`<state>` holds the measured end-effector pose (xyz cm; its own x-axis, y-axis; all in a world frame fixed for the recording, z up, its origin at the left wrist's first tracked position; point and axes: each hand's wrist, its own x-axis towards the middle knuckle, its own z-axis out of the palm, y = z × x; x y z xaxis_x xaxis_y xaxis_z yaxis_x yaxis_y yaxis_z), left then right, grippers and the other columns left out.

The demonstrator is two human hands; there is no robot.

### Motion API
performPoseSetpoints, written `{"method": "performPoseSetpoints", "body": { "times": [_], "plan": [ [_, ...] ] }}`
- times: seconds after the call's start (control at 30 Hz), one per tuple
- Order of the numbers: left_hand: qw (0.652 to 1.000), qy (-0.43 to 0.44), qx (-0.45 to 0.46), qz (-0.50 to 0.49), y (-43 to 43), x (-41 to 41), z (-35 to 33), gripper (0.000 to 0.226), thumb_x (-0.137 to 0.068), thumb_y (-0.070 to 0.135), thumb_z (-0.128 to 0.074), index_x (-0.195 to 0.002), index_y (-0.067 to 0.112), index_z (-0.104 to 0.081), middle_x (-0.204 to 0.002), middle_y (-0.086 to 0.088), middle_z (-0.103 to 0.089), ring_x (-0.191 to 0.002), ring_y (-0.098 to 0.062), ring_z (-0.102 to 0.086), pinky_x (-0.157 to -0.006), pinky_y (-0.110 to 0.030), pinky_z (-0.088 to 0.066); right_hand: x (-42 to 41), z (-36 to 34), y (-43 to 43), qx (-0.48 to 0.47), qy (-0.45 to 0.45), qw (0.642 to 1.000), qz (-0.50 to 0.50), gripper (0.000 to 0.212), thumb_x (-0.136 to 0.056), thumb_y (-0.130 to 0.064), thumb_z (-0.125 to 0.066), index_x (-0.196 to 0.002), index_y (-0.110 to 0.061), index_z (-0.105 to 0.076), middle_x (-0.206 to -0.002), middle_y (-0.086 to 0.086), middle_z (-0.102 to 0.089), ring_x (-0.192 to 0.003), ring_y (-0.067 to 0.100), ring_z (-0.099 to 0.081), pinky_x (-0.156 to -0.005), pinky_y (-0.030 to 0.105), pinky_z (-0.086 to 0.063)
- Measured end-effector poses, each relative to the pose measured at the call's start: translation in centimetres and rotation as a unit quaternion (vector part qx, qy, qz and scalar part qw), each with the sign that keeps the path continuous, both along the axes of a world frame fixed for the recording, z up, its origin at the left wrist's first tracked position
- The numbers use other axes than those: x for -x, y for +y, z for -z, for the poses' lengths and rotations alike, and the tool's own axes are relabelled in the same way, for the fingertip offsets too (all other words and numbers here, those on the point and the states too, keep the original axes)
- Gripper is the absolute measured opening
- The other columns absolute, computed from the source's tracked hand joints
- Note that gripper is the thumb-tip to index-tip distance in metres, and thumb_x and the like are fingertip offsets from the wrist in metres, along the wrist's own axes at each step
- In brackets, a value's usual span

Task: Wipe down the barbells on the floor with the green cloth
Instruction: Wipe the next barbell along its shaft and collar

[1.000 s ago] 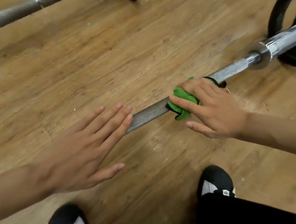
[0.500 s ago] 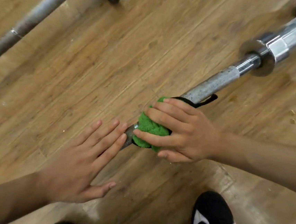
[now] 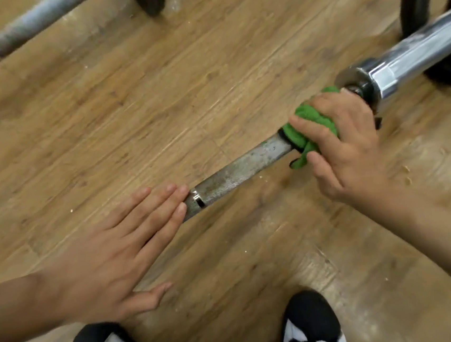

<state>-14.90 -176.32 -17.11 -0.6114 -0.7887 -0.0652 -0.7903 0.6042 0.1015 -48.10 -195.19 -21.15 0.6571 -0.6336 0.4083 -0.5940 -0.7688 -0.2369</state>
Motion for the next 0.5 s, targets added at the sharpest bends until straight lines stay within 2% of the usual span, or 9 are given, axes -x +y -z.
{"method": "performPoseSetpoints", "body": {
  "times": [0.07, 0.17, 0.2, 0.27, 0.37, 0.43, 0.5],
  "plan": [
    [1.0, -0.014, 0.012, 0.003, -0.2, 0.1, 0.0, 0.1, -0.095, 0.058, -0.053, -0.163, -0.004, -0.014, -0.171, -0.026, -0.014, -0.159, -0.04, -0.016, -0.127, -0.056, -0.017, 0.3, -0.5, 0.1, -0.025, -0.021, 0.996, 0.085, 0.054, -0.108, -0.036, -0.035, -0.127, 0.004, -0.066, -0.126, 0.032, -0.058, -0.125, 0.051, -0.052, -0.116, 0.061, -0.032],
    [0.999, -0.036, 0.026, 0.003, -0.1, 0.1, 0.1, 0.1, -0.095, 0.059, -0.051, -0.164, -0.002, -0.014, -0.172, -0.022, -0.013, -0.16, -0.037, -0.014, -0.128, -0.054, -0.014, -5.1, -0.4, 4.2, -0.065, -0.108, 0.971, 0.202, 0.067, -0.108, -0.049, -0.027, -0.118, 0.001, -0.072, -0.126, 0.029, -0.057, -0.131, 0.045, -0.049, -0.118, 0.064, -0.026],
    [0.999, -0.041, 0.029, 0.005, -0.1, -0.1, 0.1, 0.099, -0.095, 0.06, -0.05, -0.164, -0.002, -0.014, -0.172, -0.021, -0.012, -0.16, -0.036, -0.014, -0.128, -0.054, -0.014, -7.3, -0.4, 6.1, -0.078, -0.115, 0.973, 0.186, 0.069, -0.107, -0.051, -0.026, -0.119, -0.003, -0.074, -0.125, 0.028, -0.058, -0.132, 0.045, -0.048, -0.119, 0.066, -0.023],
    [0.999, -0.04, 0.033, 0.005, 0.0, -0.3, 0.2, 0.099, -0.095, 0.061, -0.05, -0.164, -0.002, -0.014, -0.173, -0.021, -0.011, -0.16, -0.036, -0.014, -0.128, -0.054, -0.014, -9.6, -0.4, 9.3, -0.094, -0.073, 0.987, 0.105, 0.067, -0.105, -0.053, -0.026, -0.131, -0.01, -0.071, -0.129, 0.026, -0.058, -0.136, 0.043, -0.047, -0.122, 0.064, -0.018],
    [0.999, -0.028, 0.036, 0.001, -0.3, -0.3, 0.4, 0.101, -0.095, 0.062, -0.05, -0.164, -0.002, -0.014, -0.173, -0.02, -0.011, -0.16, -0.036, -0.014, -0.126, -0.055, -0.017, -6.8, -0.8, 7.5, -0.032, 0.028, 0.999, -0.011, 0.062, -0.106, -0.05, -0.025, -0.146, -0.016, -0.059, -0.139, 0.025, -0.058, -0.139, 0.042, -0.048, -0.122, 0.058, -0.025],
    [0.999, -0.02, 0.031, -0.002, -0.5, -0.4, 0.4, 0.102, -0.093, 0.063, -0.052, -0.164, -0.002, -0.016, -0.173, -0.02, -0.011, -0.16, -0.036, -0.015, -0.125, -0.055, -0.019, -3.9, -0.5, 4.8, -0.009, 0.03, 0.999, 0.018, 0.059, -0.107, -0.047, -0.029, -0.149, -0.014, -0.055, -0.144, 0.027, -0.054, -0.143, 0.044, -0.044, -0.121, 0.06, -0.028],
    [1.0, -0.005, 0.02, -0.008, -0.7, -0.6, 0.3, 0.104, -0.092, 0.064, -0.055, -0.164, -0.001, -0.017, -0.173, -0.019, -0.011, -0.16, -0.034, -0.015, -0.125, -0.054, -0.02, -2.3, -0.6, 2.3, -0.028, -0.004, 0.994, 0.107, 0.061, -0.109, -0.048, -0.03, -0.146, -0.009, -0.057, -0.146, 0.027, -0.051, -0.146, 0.045, -0.039, -0.12, 0.061, -0.028]
  ]
}}
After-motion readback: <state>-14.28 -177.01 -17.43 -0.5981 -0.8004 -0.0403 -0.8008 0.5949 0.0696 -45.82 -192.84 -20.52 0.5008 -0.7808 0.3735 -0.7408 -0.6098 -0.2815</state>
